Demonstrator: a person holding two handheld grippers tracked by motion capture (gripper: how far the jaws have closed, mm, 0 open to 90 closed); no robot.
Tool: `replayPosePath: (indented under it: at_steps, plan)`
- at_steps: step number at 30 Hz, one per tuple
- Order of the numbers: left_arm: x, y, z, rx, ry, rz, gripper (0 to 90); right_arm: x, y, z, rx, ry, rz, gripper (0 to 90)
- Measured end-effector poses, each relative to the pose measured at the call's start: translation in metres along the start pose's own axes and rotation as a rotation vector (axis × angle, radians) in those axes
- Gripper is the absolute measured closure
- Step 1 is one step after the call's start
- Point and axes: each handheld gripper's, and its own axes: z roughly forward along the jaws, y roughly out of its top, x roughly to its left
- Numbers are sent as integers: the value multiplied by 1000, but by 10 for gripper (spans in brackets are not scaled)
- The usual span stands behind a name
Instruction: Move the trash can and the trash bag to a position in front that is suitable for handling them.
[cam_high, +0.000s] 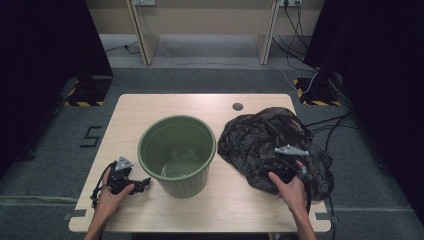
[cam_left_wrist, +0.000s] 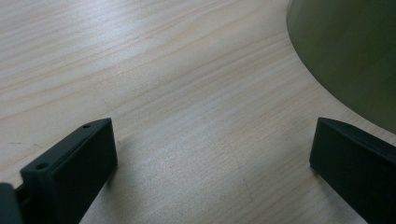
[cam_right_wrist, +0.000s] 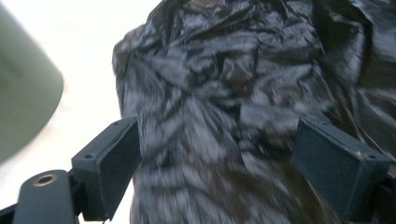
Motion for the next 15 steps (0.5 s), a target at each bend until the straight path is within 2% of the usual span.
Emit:
replayPosePath:
  at_steps: [3,4,8,12,13,15]
  plan:
    - [0,0,0,0,0,0,0,3,5,10,12,-13,8,156]
    - [0,0,0,0,0,0,0,7,8,24,33,-46,5,156]
    - [0,0,0,0,0,0,0,11,7,47,85,-53,1,159]
    - [0,0,0,0,0,0,0,16,2,63,145,-70,-49,160]
    - [0,0,0,0,0,0,0,16,2,63,145,-70,-49,160]
    - [0,0,0,0,0,0,0,19,-2,67,169,-75,-101,158]
